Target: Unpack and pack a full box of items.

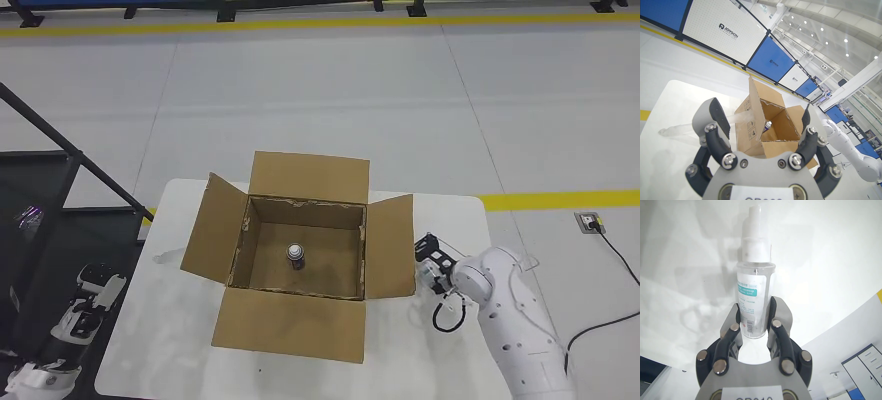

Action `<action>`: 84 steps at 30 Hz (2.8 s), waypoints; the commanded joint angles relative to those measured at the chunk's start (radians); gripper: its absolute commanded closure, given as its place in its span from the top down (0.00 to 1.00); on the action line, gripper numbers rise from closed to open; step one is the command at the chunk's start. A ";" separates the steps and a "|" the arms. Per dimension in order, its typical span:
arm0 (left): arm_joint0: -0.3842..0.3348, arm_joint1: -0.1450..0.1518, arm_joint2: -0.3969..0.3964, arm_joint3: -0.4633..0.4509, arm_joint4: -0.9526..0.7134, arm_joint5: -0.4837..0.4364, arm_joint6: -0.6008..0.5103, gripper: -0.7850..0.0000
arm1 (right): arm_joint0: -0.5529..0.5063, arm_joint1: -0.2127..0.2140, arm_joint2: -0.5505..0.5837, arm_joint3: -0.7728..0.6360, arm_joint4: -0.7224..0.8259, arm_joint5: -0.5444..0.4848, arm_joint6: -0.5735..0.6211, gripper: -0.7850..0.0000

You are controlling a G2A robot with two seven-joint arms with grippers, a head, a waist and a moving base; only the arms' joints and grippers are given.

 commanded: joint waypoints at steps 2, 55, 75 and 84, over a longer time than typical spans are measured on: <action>0.000 0.000 0.000 0.000 0.000 0.000 0.000 1.00 | 0.002 0.007 0.034 -0.030 0.023 0.018 -0.008 0.00; 0.000 0.000 0.000 0.000 0.000 0.000 0.000 1.00 | 0.382 -0.214 -0.689 0.117 0.395 0.492 -0.105 0.92; -0.080 -0.006 0.156 -0.014 0.351 0.109 0.127 1.00 | 0.096 -0.120 -0.301 -0.552 0.573 0.411 -0.145 1.00; -0.182 -0.002 0.264 0.043 0.413 0.142 0.071 1.00 | 0.088 -0.119 -0.296 -0.553 0.577 0.411 -0.160 1.00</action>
